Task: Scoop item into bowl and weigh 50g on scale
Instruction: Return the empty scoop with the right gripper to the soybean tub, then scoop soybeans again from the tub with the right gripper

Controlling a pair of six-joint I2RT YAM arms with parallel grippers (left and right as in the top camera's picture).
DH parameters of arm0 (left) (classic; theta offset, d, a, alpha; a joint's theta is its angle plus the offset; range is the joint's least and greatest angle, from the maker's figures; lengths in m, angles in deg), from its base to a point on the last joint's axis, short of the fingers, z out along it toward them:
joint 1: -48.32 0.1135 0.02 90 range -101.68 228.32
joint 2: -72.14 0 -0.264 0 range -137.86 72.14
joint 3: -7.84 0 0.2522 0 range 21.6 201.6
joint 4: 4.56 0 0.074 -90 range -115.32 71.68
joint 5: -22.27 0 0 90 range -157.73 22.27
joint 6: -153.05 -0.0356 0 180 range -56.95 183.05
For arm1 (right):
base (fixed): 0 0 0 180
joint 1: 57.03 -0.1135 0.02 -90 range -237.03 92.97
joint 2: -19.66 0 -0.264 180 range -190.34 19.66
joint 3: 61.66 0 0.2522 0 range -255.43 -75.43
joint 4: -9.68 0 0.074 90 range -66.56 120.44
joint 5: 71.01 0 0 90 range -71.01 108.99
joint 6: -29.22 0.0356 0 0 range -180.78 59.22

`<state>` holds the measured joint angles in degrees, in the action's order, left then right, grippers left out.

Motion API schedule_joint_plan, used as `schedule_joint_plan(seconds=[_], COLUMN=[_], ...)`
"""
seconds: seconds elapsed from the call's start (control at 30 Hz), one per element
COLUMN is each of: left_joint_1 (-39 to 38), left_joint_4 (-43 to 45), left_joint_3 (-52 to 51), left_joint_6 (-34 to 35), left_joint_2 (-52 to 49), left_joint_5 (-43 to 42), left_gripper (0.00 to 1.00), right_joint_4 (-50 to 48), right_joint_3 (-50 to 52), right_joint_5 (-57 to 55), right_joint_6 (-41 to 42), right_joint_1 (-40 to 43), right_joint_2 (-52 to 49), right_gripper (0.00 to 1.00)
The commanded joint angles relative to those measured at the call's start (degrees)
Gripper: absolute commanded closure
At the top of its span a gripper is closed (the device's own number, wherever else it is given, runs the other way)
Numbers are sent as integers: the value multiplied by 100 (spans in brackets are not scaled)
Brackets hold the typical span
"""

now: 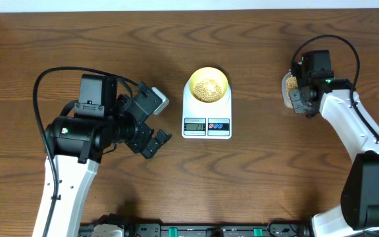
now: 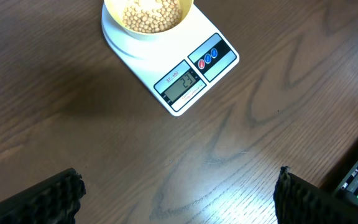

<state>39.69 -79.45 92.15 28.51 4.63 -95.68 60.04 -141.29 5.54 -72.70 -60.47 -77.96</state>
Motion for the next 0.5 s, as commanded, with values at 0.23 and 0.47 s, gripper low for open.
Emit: schedule_joint_plan(seconds=[0.23,0.47], left_joint_1=[20,20], left_joint_4=[-11,-11], left_joint_3=[-20,-20], left_joint_6=[-37,-37], left_joint_2=[9,9], left_joint_5=[33,33], left_gripper=[0,0], right_joint_4=[4,7], right_joint_3=[-31,-50], right_joint_5=[1884,3067], right_joint_6=[1189,1513], right_joint_1=[168,682], right_joint_2=[-46,-26], right_gripper=[99,99])
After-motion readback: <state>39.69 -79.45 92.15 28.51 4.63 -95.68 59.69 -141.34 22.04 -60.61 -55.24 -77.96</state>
